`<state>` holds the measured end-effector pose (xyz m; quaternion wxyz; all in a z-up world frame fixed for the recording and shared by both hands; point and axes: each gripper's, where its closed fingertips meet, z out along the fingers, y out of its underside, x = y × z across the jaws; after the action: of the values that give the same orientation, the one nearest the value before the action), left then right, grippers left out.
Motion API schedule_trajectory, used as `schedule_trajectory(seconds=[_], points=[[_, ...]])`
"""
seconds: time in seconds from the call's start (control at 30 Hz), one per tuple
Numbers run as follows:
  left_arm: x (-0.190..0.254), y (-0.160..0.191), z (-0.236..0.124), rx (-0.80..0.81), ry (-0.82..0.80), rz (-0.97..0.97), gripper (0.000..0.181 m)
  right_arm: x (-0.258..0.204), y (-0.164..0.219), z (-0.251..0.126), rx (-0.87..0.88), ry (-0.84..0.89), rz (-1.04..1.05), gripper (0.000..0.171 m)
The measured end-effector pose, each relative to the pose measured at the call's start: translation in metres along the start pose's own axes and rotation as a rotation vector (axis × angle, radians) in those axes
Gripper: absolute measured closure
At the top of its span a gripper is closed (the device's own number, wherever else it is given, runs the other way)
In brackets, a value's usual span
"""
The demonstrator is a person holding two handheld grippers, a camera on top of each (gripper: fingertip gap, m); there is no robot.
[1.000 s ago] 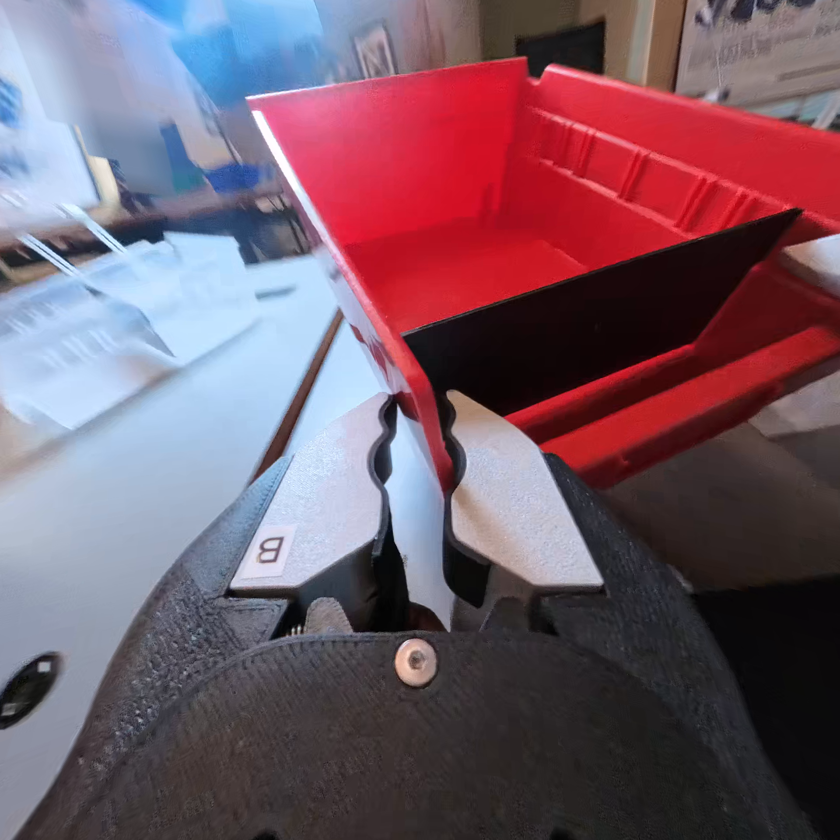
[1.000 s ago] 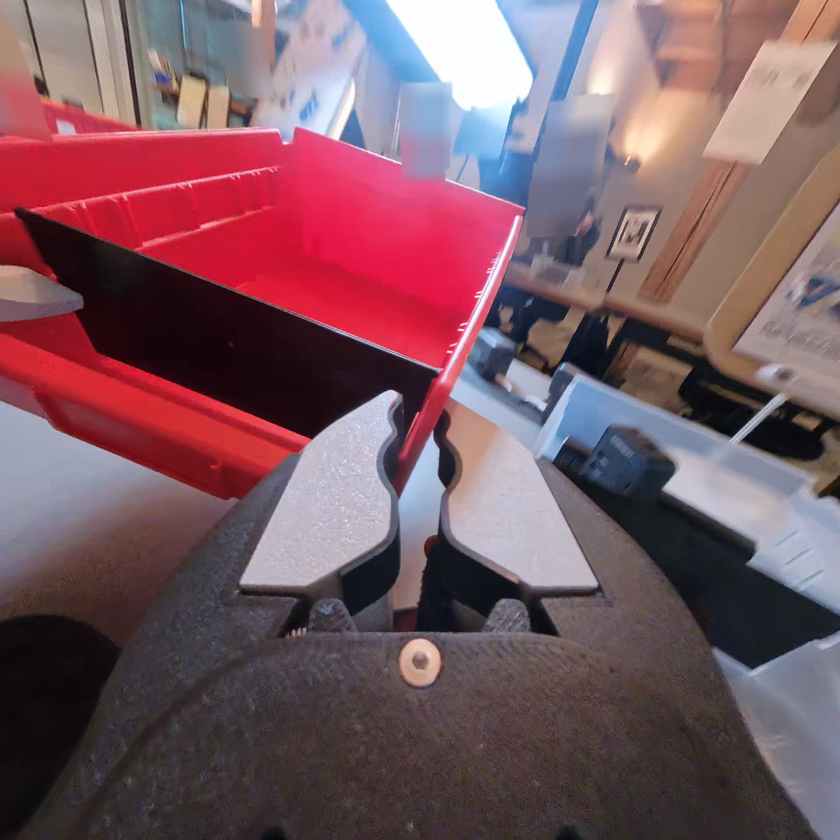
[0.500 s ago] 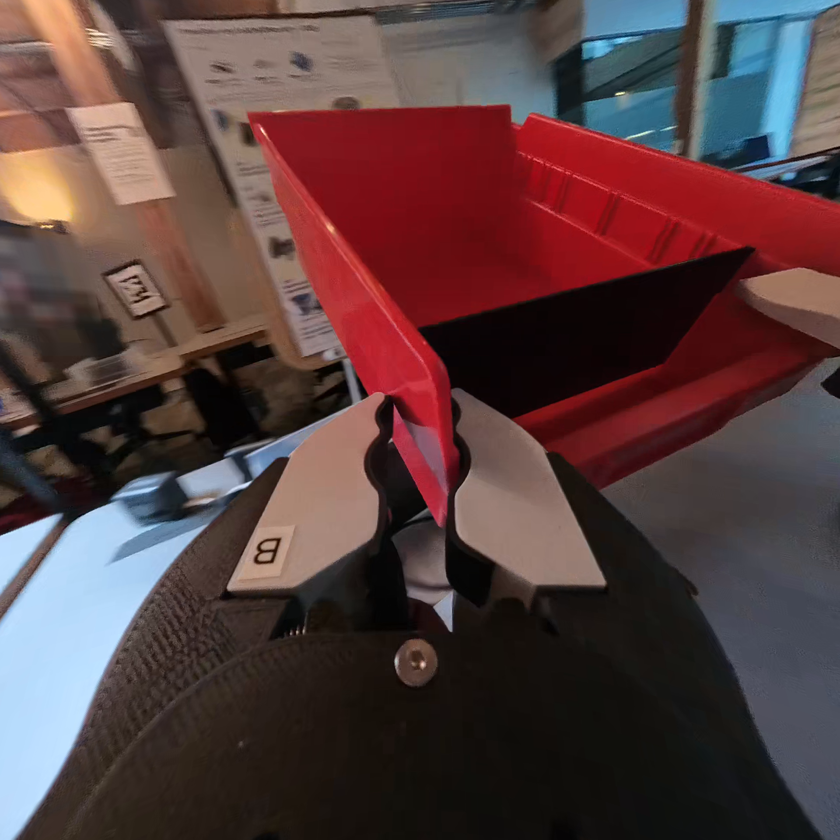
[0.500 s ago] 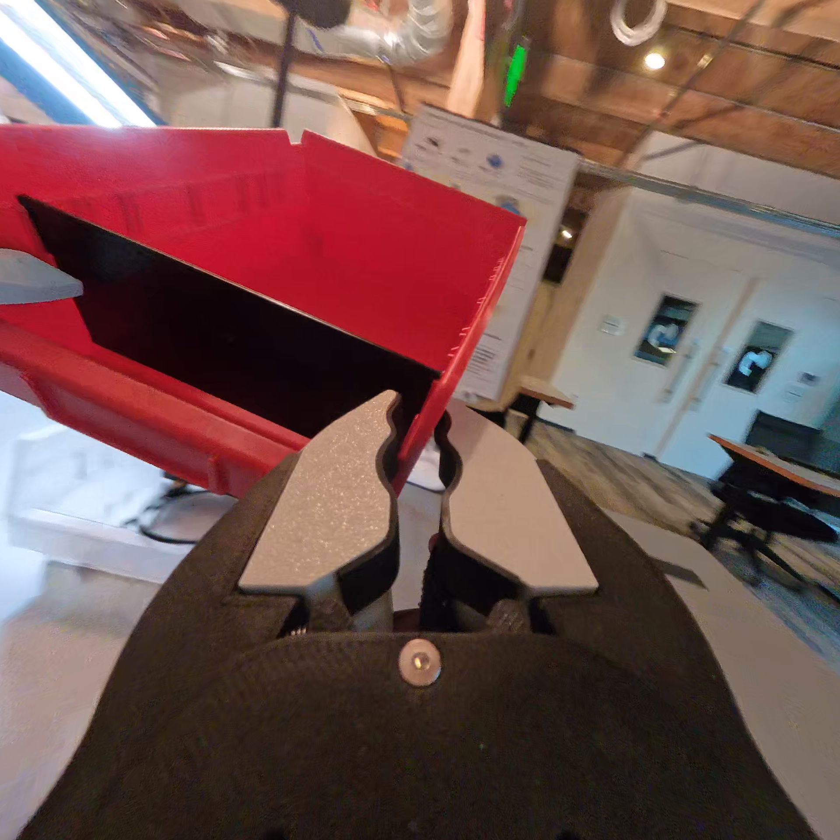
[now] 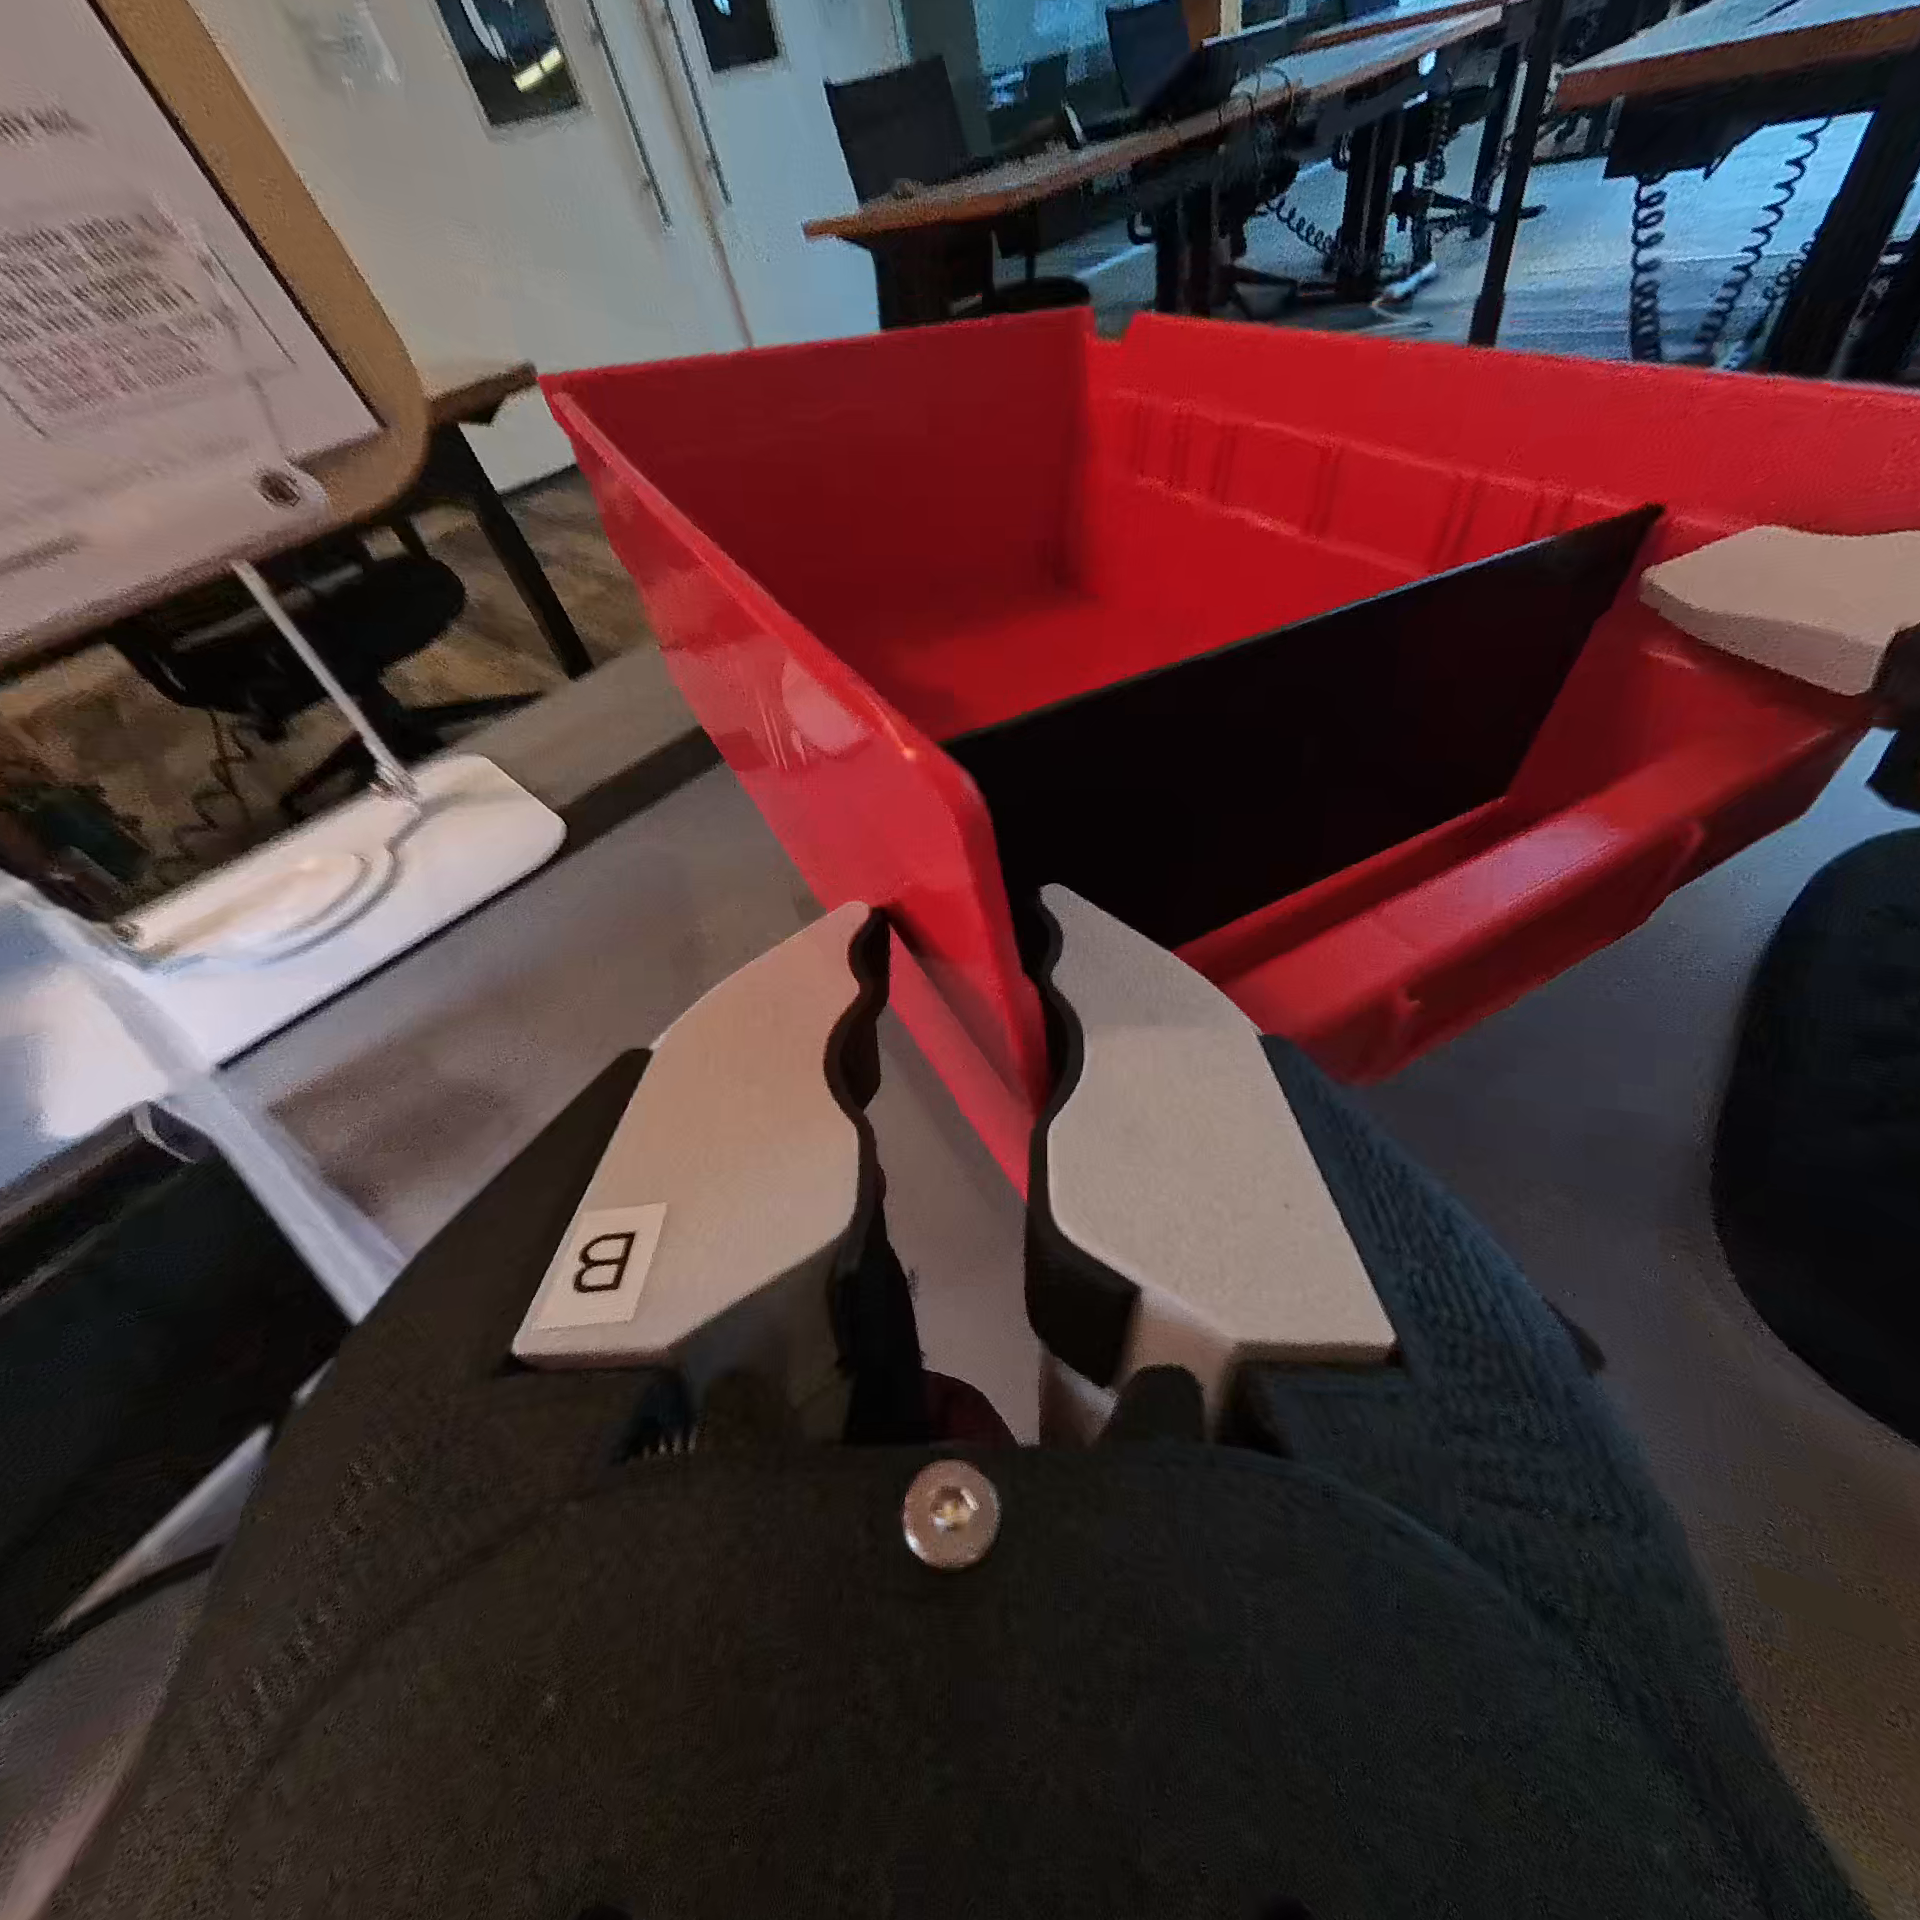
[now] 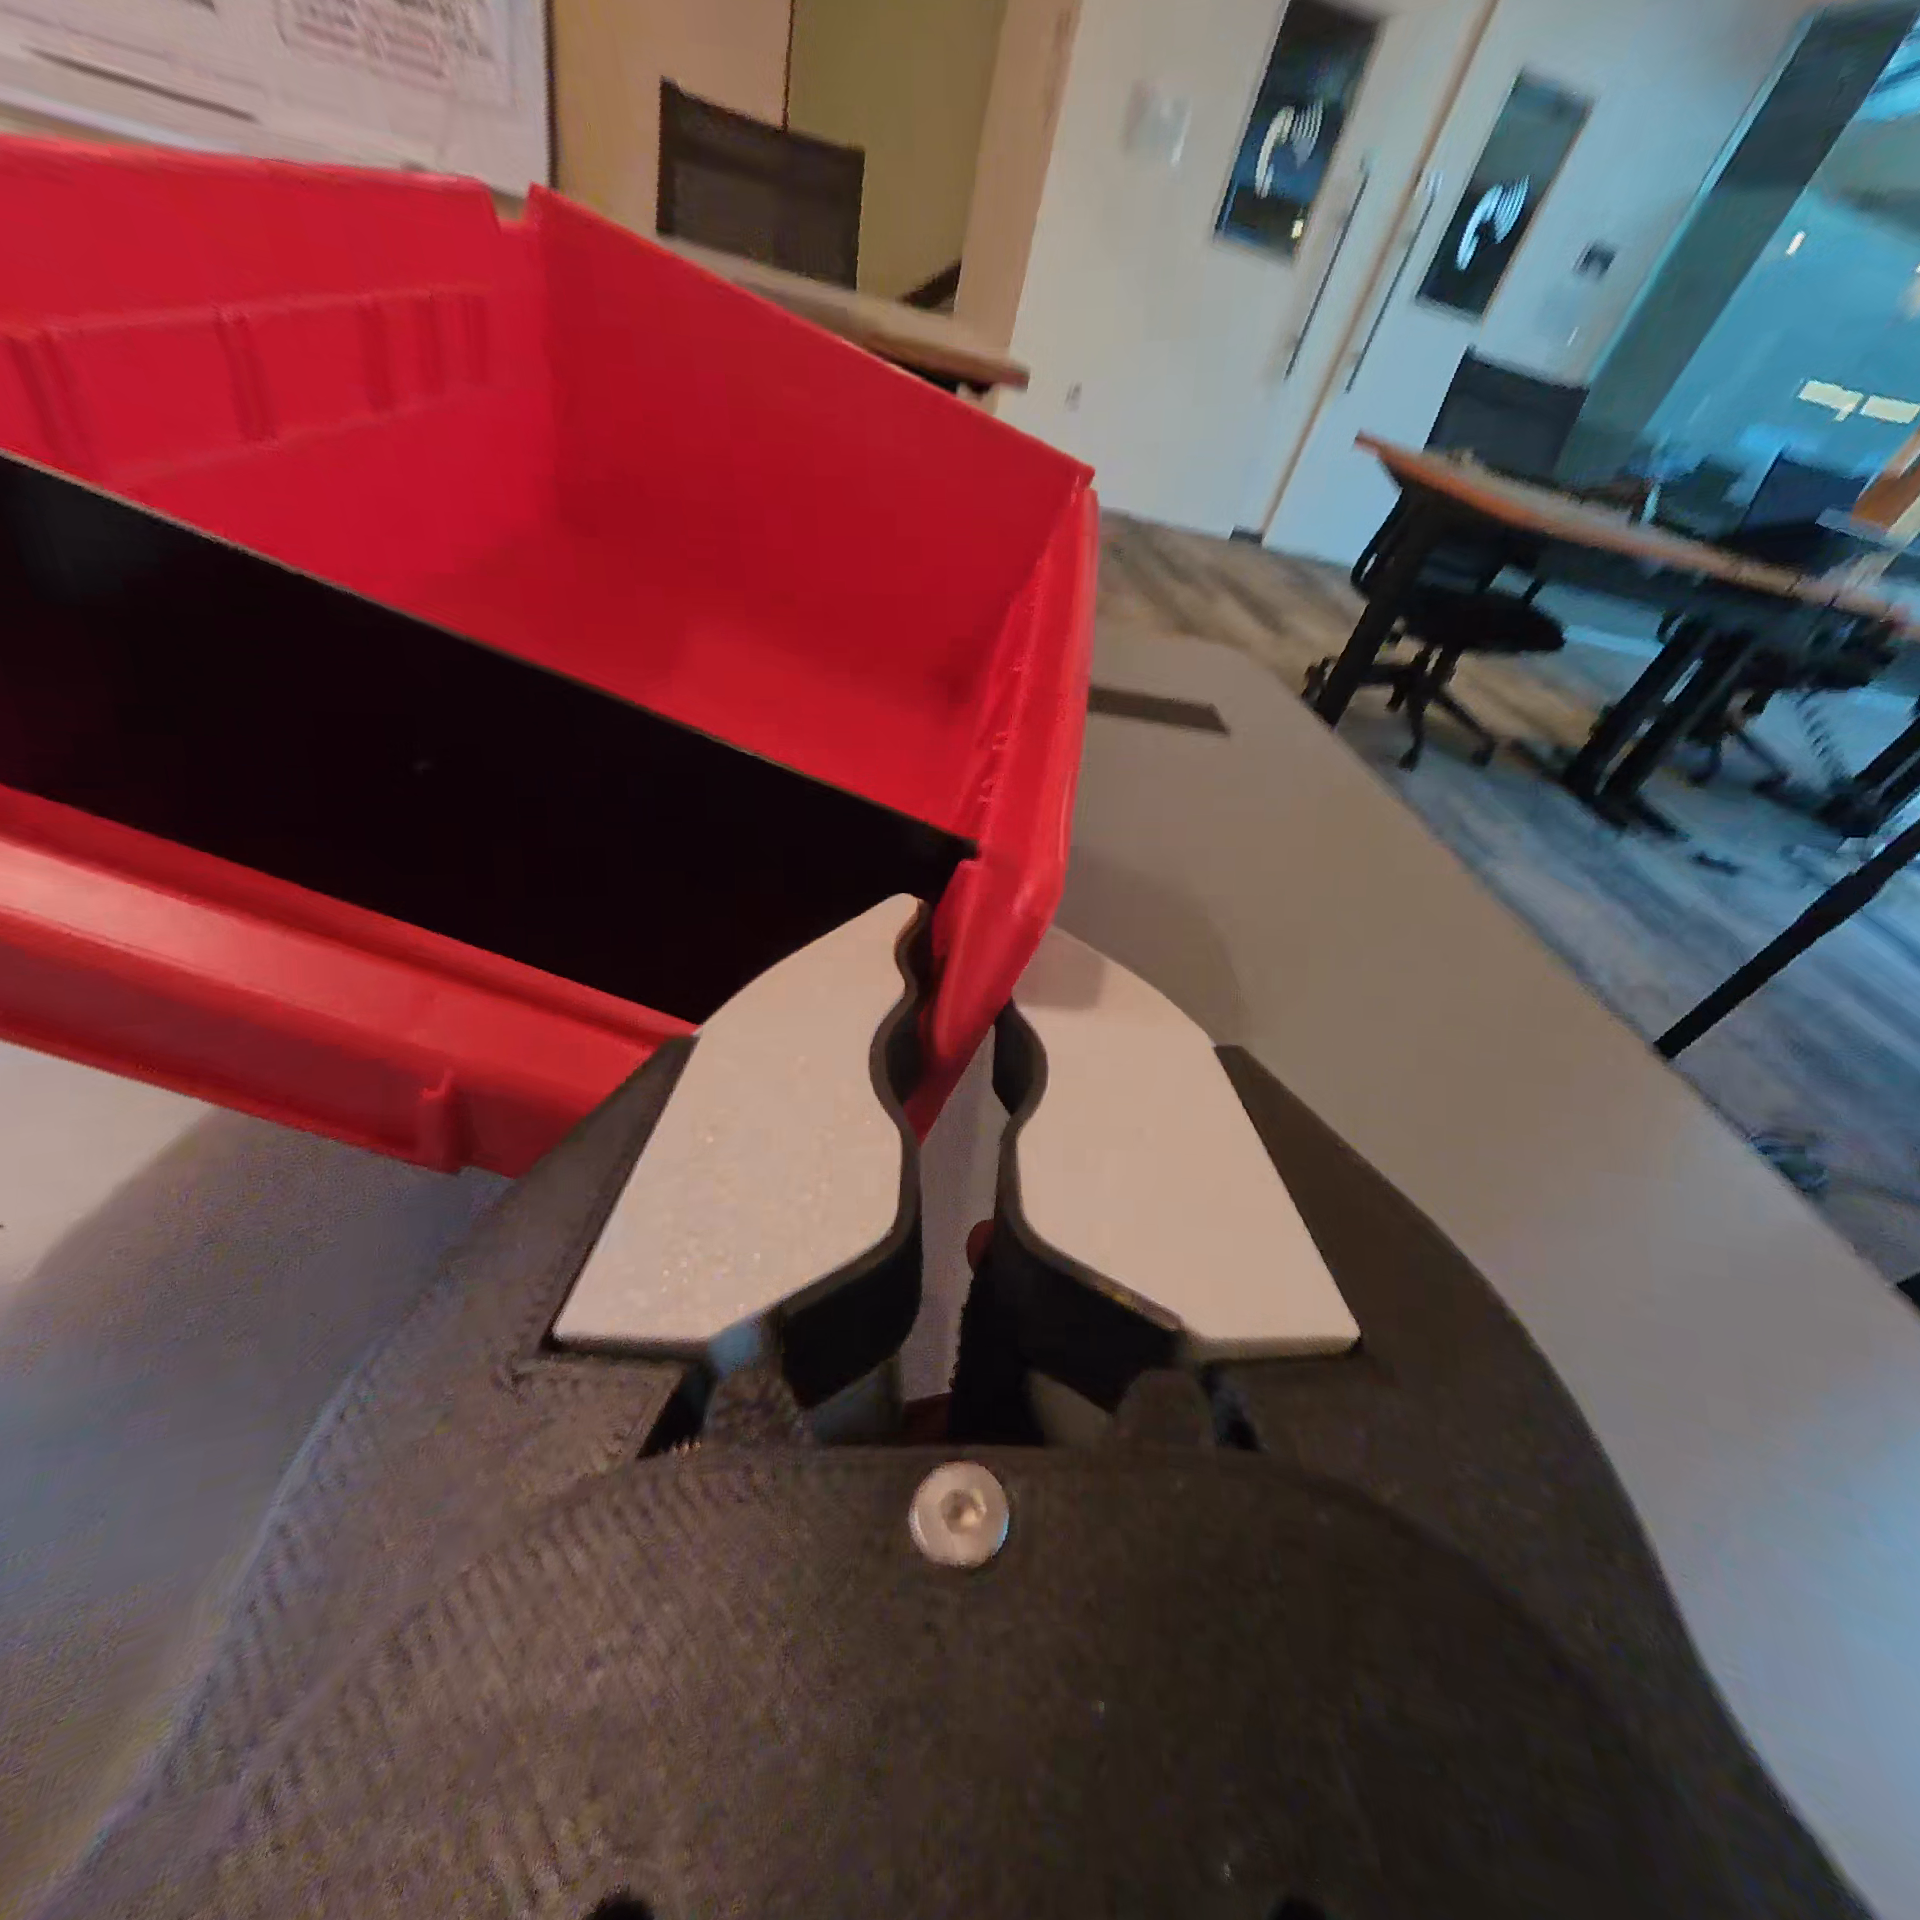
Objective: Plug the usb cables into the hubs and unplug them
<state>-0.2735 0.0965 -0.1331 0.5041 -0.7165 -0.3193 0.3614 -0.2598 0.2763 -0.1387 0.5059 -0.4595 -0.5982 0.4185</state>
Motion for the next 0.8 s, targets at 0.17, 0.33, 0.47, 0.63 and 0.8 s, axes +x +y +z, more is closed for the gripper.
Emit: schedule_trajectory(seconds=[0.17, 0.33, 0.47, 0.63, 0.8], points=[[0.005, 0.019, 0.009, -0.029, 0.059, -0.110, 0.154, -0.002, 0.015, 0.007, -0.067, -0.027, 0.033, 0.162], [0.011, 0.030, 0.007, -0.077, 0.155, -0.154, 0.142, -0.003, 0.019, 0.009, -0.094, -0.032, 0.024, 0.161], [0.008, 0.006, -0.024, -0.009, 0.194, -0.113, 0.118, 0.016, -0.005, -0.003, 0.073, -0.015, 0.144, 0.149], [-0.011, 0.008, -0.094, -0.023, 0.253, -0.076, 0.105, 0.014, -0.062, -0.032, 0.394, -0.168, 0.219, 0.096], [-0.057, 0.068, -0.148, -0.249, 0.196, 0.038, 0.107, -0.072, -0.059, -0.055, 0.141, -0.637, 0.031, 0.114]])
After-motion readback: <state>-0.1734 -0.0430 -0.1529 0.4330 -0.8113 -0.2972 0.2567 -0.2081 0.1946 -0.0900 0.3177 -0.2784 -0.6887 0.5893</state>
